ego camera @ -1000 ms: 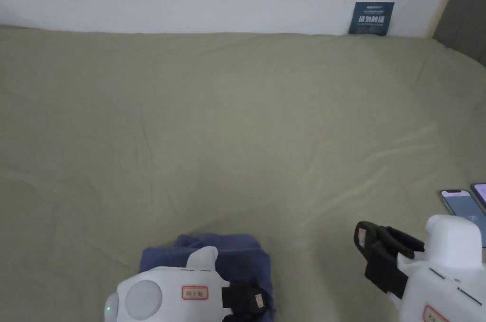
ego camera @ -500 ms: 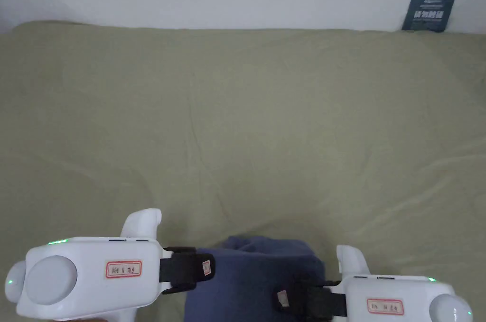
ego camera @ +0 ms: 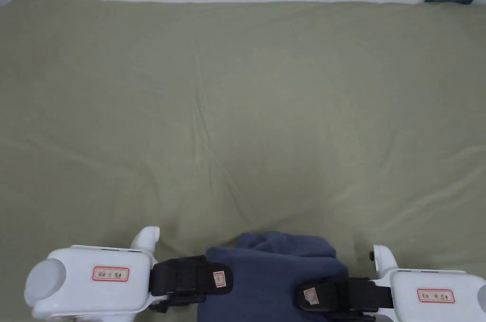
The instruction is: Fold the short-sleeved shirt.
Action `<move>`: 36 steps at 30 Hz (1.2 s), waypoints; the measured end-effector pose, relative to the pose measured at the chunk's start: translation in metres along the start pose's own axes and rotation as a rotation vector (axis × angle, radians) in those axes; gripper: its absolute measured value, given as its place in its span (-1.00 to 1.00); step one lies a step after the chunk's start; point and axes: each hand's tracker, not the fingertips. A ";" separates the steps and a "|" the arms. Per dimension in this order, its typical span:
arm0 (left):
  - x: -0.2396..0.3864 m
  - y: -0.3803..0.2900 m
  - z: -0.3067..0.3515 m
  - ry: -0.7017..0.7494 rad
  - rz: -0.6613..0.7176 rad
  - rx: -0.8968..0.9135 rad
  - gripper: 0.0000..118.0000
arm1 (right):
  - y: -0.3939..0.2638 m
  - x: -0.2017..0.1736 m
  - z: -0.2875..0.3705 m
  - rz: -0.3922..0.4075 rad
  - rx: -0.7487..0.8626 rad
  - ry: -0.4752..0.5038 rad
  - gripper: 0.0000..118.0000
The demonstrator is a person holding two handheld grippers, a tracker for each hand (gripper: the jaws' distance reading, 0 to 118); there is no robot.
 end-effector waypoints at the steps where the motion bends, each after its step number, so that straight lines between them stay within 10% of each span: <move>1: -0.003 0.001 -0.008 -0.036 -0.005 -0.012 0.99 | 0.000 0.001 0.001 -0.005 0.002 0.005 -0.97; 4: 0.001 0.008 -0.021 -0.126 -0.008 -0.019 0.82 | 0.000 0.002 0.004 -0.023 0.012 0.015 -0.97; 6: 0.008 0.004 -0.030 -0.089 -0.034 -0.001 0.00 | 0.000 0.002 0.006 -0.027 0.024 0.009 -0.97; 9: -0.001 0.006 -0.024 -0.030 0.013 0.016 -0.39 | -0.001 -0.004 0.009 -0.011 0.029 -0.017 -0.97; 36: -0.105 0.153 0.341 0.456 0.080 0.214 -0.42 | 0.021 -0.121 0.031 0.267 0.193 -0.251 -0.97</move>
